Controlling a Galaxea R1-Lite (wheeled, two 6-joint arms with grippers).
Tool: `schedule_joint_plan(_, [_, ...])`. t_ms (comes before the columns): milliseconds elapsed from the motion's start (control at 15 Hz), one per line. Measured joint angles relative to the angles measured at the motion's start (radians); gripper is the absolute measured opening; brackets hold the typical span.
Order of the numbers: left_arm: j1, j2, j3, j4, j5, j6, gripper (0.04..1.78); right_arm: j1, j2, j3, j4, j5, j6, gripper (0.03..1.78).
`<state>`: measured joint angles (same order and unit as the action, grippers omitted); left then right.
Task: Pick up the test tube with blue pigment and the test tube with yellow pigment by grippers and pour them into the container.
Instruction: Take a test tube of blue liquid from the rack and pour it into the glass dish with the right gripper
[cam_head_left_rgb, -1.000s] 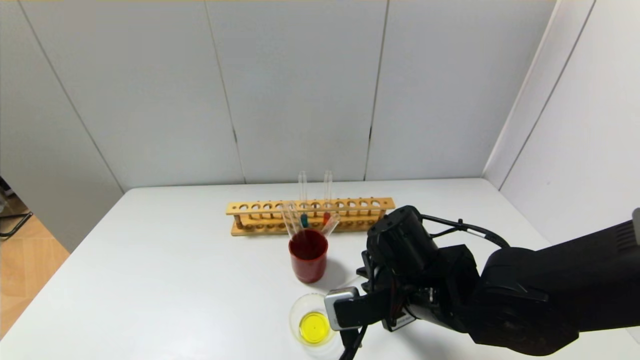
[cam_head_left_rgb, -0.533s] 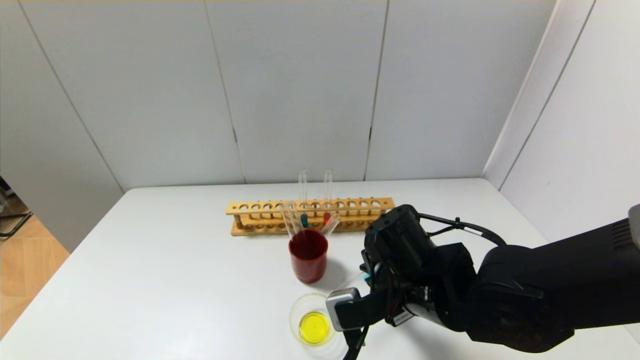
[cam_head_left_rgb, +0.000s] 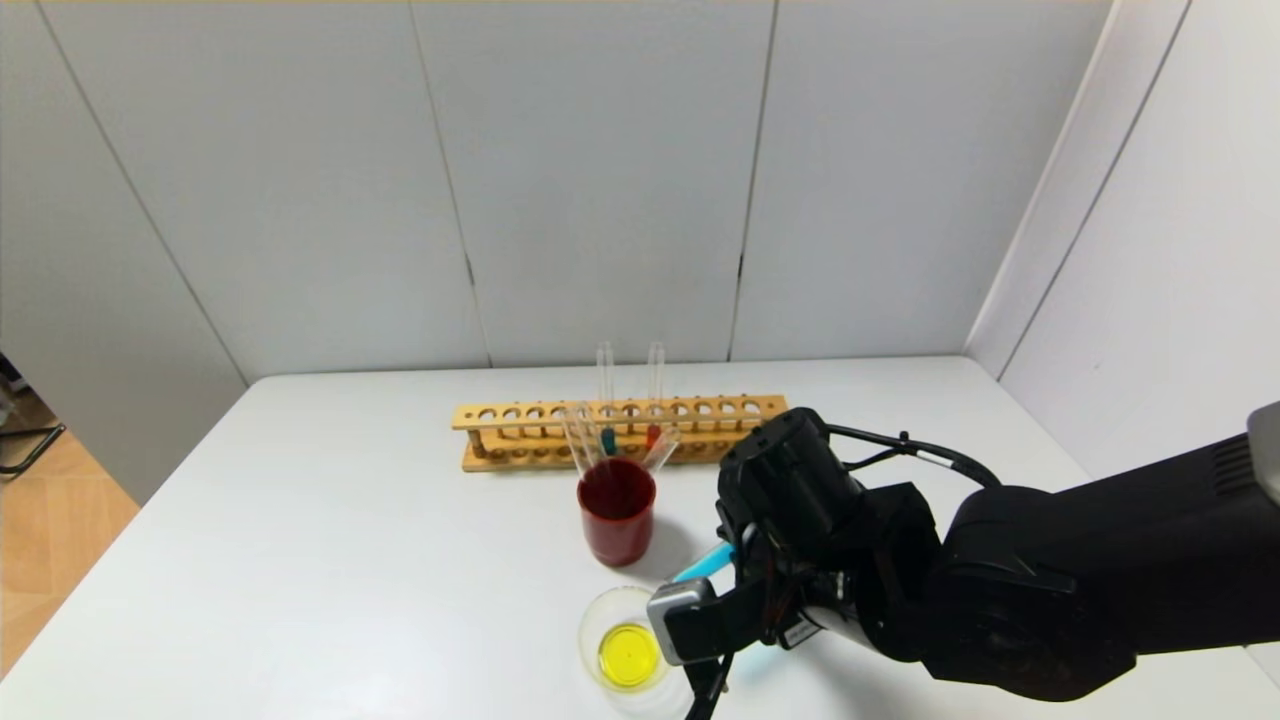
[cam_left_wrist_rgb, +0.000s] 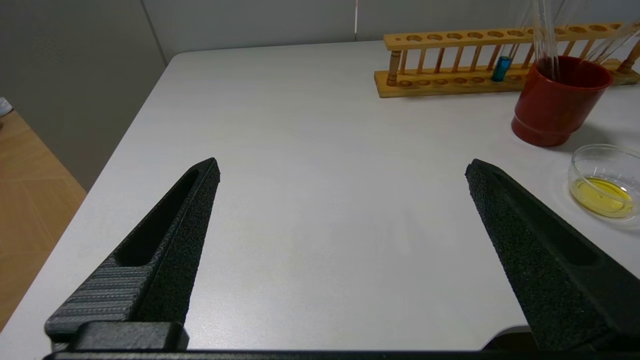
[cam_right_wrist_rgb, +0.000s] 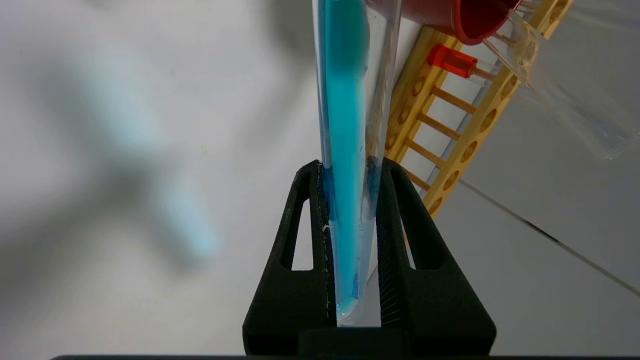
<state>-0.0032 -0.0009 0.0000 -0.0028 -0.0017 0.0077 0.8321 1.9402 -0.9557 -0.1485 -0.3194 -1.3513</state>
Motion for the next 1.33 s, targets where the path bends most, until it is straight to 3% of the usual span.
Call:
schedule_joint_plan(333, [0.000,0.000,0.000,0.000,0.000,0.000,1.74,0.026,0.011,-0.019,0.031,-0.030,-0.001,0.33])
schedule_joint_plan(933, [0.000,0.000,0.000,0.000,0.000,0.001,1.74,0.034,0.038,-0.055,0.044,-0.033,-0.005,0.33])
schedule_joint_plan(1333, [0.000,0.000,0.000,0.000,0.000,0.000,1.74,0.044,0.061,-0.083,0.048,-0.079,-0.064,0.33])
